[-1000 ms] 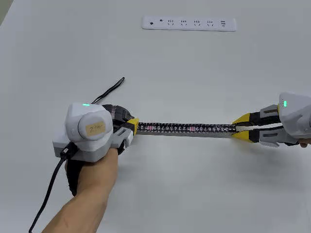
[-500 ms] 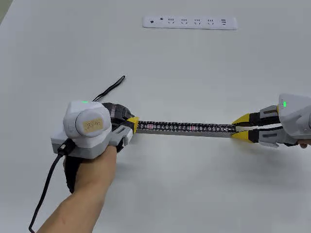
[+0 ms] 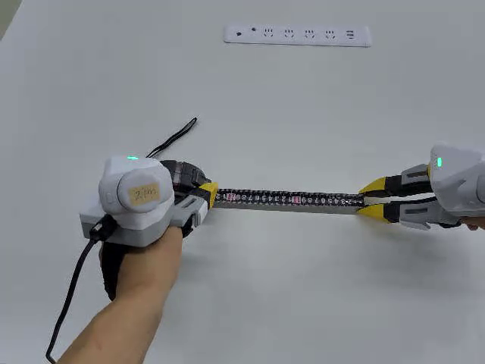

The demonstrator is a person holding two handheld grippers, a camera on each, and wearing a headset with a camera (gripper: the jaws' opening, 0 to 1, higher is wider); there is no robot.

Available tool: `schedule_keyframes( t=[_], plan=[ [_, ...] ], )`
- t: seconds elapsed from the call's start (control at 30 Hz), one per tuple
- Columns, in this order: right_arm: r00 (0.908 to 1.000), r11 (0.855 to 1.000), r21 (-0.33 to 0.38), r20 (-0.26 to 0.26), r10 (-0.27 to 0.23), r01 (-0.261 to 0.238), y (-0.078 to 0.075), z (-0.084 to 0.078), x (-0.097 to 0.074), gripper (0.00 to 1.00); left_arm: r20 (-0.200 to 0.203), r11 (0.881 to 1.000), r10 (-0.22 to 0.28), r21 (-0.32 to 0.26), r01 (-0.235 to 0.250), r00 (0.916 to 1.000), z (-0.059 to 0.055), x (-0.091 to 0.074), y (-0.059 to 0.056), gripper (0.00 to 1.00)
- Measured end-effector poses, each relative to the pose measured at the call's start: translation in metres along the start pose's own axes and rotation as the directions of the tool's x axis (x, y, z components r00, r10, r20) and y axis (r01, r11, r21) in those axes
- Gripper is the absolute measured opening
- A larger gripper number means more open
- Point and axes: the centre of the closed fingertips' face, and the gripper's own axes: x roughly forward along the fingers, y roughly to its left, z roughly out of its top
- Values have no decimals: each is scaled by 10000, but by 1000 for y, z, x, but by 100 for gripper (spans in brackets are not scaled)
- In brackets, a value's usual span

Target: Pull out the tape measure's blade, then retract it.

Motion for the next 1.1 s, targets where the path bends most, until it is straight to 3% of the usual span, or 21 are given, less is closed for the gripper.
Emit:
schedule_keyframes(
  t=[1.1],
  plan=[
    [9999, 10000, -4, 142, 92, -92, 1, 13, 11, 11, -54, 9998, -43, -169, 42, 10000, 1, 1, 2, 61]
  ],
)
